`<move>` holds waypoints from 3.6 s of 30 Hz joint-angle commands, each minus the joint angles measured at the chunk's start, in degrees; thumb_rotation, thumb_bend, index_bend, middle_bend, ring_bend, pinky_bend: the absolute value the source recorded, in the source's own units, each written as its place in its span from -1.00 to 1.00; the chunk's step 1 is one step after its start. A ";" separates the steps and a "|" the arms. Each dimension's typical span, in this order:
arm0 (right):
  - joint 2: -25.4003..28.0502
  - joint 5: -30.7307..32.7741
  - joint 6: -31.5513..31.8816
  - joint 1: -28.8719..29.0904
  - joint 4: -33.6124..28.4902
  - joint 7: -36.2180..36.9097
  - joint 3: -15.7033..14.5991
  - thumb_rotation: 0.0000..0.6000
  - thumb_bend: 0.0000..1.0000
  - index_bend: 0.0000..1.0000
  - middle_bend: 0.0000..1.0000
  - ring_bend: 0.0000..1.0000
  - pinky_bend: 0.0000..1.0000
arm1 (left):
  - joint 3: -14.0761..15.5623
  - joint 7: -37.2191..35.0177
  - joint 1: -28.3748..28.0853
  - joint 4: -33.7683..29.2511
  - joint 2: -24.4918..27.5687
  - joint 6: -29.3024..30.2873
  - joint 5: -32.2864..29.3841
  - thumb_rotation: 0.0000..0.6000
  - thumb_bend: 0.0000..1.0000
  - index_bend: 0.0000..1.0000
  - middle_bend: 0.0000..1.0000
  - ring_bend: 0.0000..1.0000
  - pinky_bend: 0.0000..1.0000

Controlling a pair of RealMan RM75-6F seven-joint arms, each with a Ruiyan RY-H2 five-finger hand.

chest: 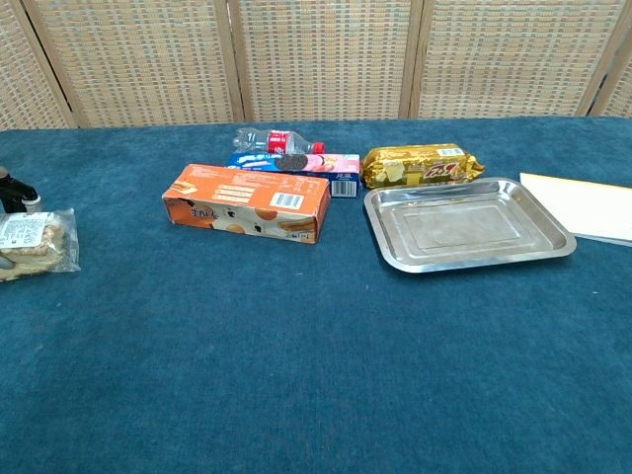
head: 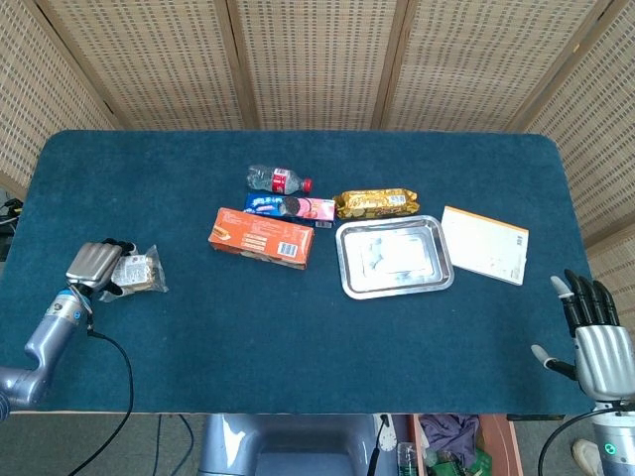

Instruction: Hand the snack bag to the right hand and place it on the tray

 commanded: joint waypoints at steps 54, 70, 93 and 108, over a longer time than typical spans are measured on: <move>6.71 -24.38 -25.29 21.29 -7.32 -7.04 -3.76 1.00 -1.00 -1.00 -1.00 -1.00 -1.00 | -2.16 30.35 7.92 -55.66 26.70 28.75 -23.51 1.00 -1.00 -1.00 -1.00 -1.00 -1.00; -5.59 -32.82 -48.76 43.85 -7.21 -20.16 0.10 1.00 -1.00 -1.00 -1.00 -1.00 -1.00 | -0.20 23.83 15.78 -58.06 28.66 32.81 -21.02 1.00 -1.00 -1.00 -1.00 -1.00 -1.00; -18.07 -34.66 -49.50 58.72 10.92 -19.26 -5.33 1.00 -0.78 -0.13 -0.14 -0.38 -0.35 | -1.74 18.60 16.77 -54.12 28.65 27.39 -20.74 1.00 -1.00 -1.00 -1.00 -1.00 -1.00; -12.89 -26.60 -35.92 57.15 17.43 -16.02 -0.17 1.00 -0.40 0.08 0.08 -0.16 -0.11 | -2.20 18.90 16.57 -53.79 28.43 25.50 -21.31 1.00 -1.00 -1.00 -1.00 -1.00 -1.00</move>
